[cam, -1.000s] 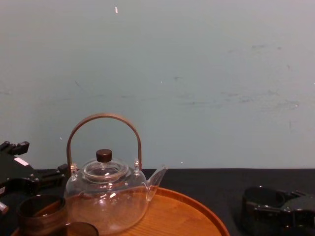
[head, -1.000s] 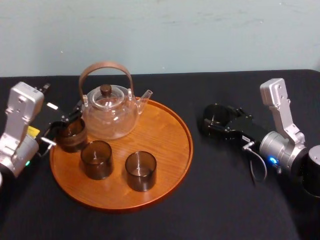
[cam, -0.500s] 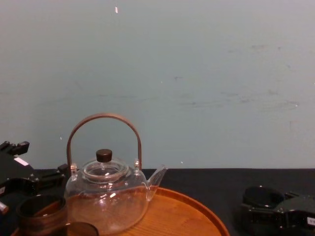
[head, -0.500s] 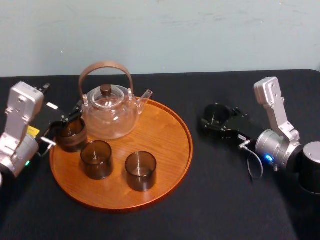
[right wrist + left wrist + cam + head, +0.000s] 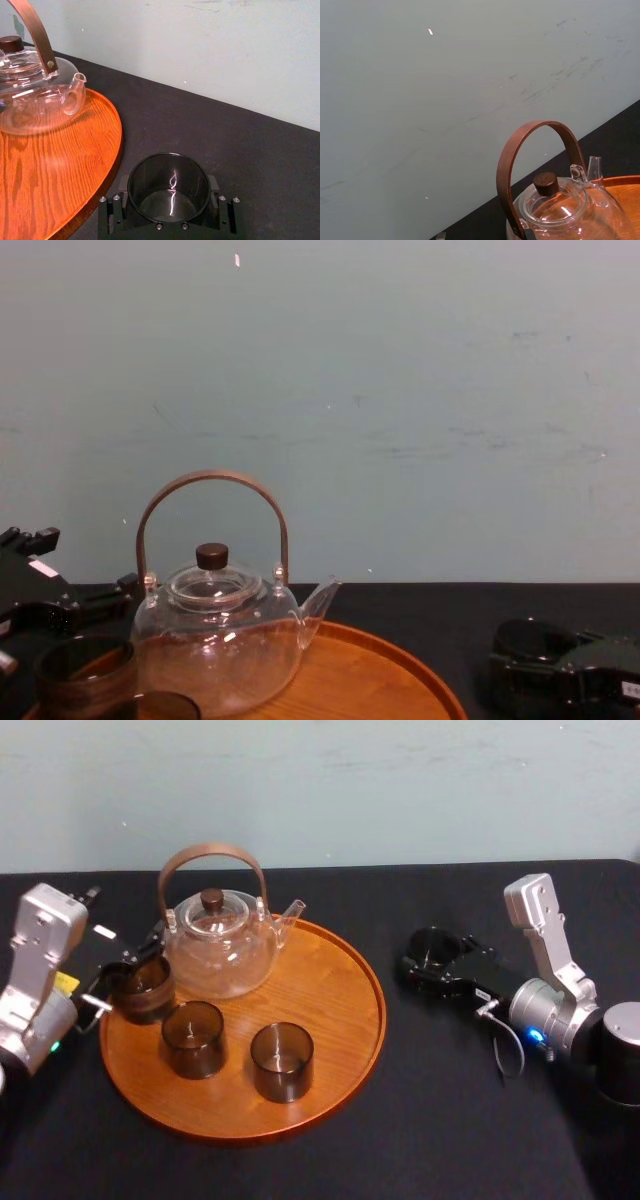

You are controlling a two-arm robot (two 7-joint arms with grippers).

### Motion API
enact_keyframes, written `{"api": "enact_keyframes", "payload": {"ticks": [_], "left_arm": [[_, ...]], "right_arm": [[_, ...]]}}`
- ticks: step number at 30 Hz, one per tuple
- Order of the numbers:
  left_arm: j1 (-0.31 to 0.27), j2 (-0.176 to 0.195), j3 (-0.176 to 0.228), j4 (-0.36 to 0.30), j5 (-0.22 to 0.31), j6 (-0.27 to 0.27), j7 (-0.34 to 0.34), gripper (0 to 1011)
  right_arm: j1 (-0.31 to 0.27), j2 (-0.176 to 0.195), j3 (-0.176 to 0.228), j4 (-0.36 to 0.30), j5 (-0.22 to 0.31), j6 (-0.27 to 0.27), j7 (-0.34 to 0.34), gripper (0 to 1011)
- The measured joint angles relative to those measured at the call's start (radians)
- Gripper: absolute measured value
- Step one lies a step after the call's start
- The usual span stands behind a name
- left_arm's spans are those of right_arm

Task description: Pick up the glass from the table and place it on the tray.

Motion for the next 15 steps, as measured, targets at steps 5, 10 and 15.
{"api": "enact_keyframes", "payload": {"ticks": [5,10,15], "left_arm": [[0.000,0.000,0.000,0.000,0.000,0.000,0.000,1001],[0.000,0.000,0.000,0.000,0.000,0.000,0.000,1001],[0.000,0.000,0.000,0.000,0.000,0.000,0.000,1001]], "right_arm": [[-0.001,0.000,0.000,-0.001,0.001,0.000,0.000,905],[-0.002,0.001,0.001,-0.001,0.003,0.000,0.000,905],[-0.010,0.006,0.004,-0.024,0.004,-0.002,0.003,905]]}}
